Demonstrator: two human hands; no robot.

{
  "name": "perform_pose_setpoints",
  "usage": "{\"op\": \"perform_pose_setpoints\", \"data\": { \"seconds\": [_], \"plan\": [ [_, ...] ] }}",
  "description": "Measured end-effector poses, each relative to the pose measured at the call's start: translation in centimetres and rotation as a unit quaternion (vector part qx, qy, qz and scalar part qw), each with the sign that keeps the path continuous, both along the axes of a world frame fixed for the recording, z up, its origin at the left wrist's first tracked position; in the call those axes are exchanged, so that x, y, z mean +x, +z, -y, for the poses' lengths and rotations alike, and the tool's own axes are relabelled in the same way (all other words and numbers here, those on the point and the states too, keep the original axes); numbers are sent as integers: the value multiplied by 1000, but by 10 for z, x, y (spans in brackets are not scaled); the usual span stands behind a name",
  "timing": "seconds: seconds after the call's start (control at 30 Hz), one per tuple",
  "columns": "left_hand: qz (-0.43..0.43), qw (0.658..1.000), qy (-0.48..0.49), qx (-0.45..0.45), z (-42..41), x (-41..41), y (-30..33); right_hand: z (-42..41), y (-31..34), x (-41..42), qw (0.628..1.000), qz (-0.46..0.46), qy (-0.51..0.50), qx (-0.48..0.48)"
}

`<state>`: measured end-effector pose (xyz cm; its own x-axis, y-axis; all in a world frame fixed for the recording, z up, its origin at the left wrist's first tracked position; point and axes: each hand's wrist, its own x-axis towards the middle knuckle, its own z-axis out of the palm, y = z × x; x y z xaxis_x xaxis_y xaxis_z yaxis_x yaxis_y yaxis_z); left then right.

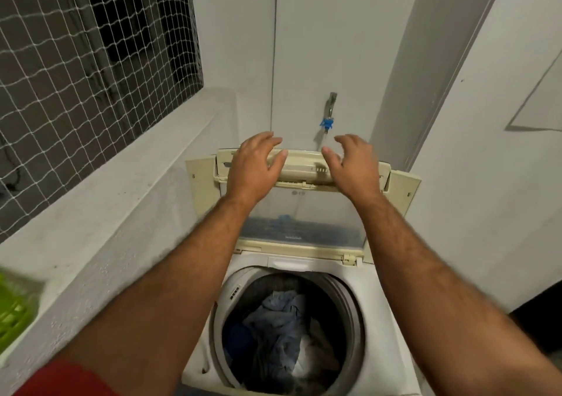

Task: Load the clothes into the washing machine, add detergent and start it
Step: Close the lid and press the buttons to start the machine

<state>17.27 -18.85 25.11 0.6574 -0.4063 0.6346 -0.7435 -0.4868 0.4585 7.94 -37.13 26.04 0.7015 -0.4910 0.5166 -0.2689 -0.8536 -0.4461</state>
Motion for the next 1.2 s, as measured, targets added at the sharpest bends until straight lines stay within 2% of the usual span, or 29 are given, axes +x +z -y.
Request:
{"op": "perform_pose_setpoints", "data": {
  "seconds": [0.1,0.2,0.5,0.83,1.03,1.2],
  "plan": [
    [-28,996,-19,82,5,14,3,6,-15,8,994,-96,8,-48],
    [-48,982,-19,184,5,27,-11,9,-24,7,995,-88,9,-42],
    [-32,989,-15,142,-2,29,-11,-1,-17,-2,999,-52,-5,0],
    [9,988,-3,156,-22,9,-22,-25,-27,-34,999,-13,-35,-1],
    [-5,988,-11,154,-38,-11,-22,-36,-28,-56,999,-40,-32,2],
    [-41,980,-35,191,-58,-32,-21,-46,-23,-84,995,-94,3,30]
  ]
}}
